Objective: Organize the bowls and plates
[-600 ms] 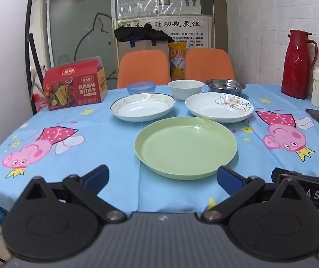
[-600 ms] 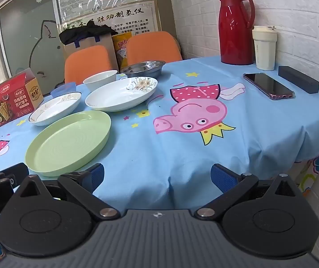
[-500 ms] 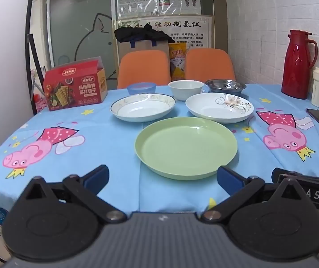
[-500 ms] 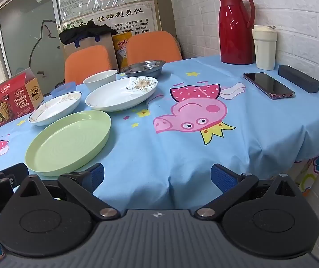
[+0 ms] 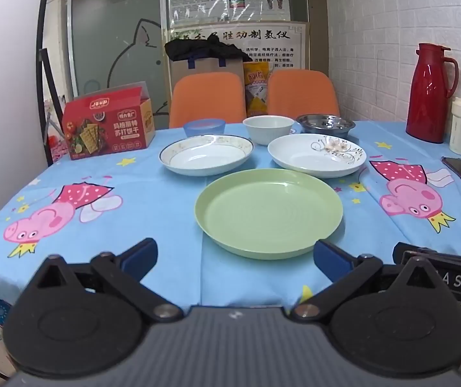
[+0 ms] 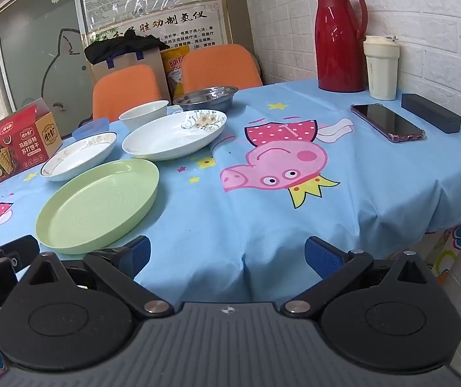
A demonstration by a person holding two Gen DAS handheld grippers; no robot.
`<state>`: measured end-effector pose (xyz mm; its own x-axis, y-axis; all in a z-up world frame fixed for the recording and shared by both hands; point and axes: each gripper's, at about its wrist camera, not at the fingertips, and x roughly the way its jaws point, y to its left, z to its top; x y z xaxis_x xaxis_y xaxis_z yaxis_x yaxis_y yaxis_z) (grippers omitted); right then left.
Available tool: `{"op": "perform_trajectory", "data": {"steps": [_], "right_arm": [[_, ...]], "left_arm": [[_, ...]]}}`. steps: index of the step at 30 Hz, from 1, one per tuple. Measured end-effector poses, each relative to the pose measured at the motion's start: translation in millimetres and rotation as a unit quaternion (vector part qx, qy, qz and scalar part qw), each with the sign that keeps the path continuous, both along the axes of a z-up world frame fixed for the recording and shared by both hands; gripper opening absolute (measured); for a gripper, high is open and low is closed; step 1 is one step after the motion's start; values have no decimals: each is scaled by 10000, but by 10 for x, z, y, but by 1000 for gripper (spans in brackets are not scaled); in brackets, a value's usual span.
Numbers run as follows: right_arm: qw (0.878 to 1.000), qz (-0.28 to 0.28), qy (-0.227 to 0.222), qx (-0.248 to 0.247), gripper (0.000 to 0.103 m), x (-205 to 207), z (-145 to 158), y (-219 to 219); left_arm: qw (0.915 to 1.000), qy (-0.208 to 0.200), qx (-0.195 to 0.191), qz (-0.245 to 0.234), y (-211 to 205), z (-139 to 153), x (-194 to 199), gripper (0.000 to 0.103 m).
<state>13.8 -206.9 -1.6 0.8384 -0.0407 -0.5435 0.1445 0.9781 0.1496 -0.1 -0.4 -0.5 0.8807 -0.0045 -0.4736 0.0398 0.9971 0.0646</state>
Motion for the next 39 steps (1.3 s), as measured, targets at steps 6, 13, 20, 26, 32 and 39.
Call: {"op": "perform_trajectory", "data": {"steps": [6, 13, 20, 26, 32, 39], "right_arm": [[10000, -14, -4, 0, 103, 3, -26, -15], [10000, -9, 0, 8, 103, 2, -1, -5], [10000, -9, 0, 5, 103, 2, -4, -2], [10000, -13, 8, 6, 103, 12, -8, -12], [10000, -8, 9, 5, 103, 6, -6, -4], [10000, -3, 13, -1, 103, 4, -11, 8]], "left_arm": [[10000, 5, -41, -30, 14, -1, 2, 102], [9999, -16, -73, -88, 3, 9, 0, 102], [9999, -46, -78, -120, 1, 21, -9, 102], [9999, -55, -115, -107, 3, 21, -11, 102], [9998, -85, -112, -122, -6, 36, -18, 102], [9998, -92, -102, -128, -12, 43, -10, 102]]}}
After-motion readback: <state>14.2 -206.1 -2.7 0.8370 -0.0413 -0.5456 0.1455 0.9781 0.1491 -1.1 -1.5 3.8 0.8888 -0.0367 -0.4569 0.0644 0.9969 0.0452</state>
